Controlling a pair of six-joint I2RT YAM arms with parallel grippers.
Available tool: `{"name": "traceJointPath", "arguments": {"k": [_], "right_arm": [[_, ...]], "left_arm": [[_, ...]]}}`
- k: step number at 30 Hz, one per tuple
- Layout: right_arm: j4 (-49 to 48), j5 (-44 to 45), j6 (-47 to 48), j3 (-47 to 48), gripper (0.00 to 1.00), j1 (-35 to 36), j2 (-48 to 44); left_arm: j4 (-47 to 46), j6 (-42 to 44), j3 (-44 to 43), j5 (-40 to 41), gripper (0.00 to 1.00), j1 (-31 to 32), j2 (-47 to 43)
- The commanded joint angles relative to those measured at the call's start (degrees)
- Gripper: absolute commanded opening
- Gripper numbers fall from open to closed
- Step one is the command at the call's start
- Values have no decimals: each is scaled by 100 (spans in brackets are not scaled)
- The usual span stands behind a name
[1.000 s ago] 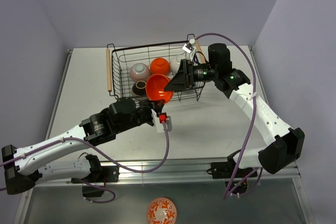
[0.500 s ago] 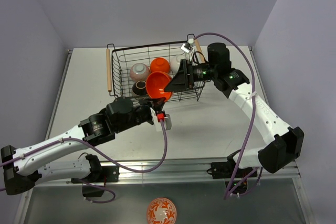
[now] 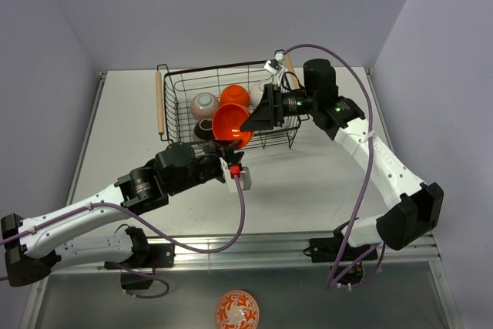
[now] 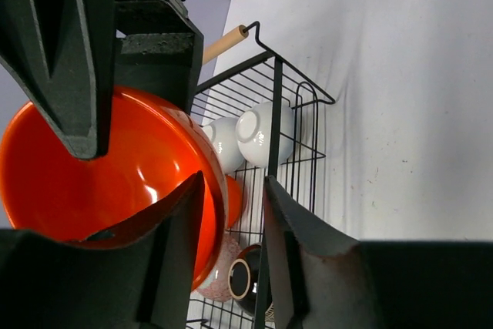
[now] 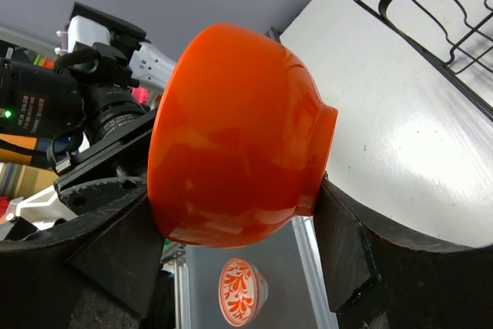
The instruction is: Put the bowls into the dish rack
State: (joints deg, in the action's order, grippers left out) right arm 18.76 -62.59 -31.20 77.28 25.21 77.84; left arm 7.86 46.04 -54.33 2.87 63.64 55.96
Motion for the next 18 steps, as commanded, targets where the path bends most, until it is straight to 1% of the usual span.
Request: {"name": "traceJointPath", "arguments": {"k": [1,6,7,10,12,13,15,16,18], "right_arm": [[-84,-175,114,428,0,-122,-32],[-83,-122,141,446,0,-209,-50],[-92,-96,141,438,0,-244,-50],[-31,-8,211,455,0,-385,-24],[162,88,438,516,0,-499,11],[250,176,518,525,0,-543,29],[478,448,798,508,0,-658,64],[575,554,930,534,0,-675,73],[874,914,1351,753,0,-754,152]], "left_arm": [[-232,-69,36,-50,43,35,-165],[-293,-131,159,29,51,35,-209],[-302,-183,185,29,55,35,-226],[-311,-314,203,64,60,35,-261],[-390,-411,194,177,65,26,-279],[-442,-621,194,204,69,9,-279],[-408,-903,72,161,71,-140,-288],[-417,-1191,36,152,74,-211,-297],[-373,-1465,-87,108,75,-404,-332]]}}
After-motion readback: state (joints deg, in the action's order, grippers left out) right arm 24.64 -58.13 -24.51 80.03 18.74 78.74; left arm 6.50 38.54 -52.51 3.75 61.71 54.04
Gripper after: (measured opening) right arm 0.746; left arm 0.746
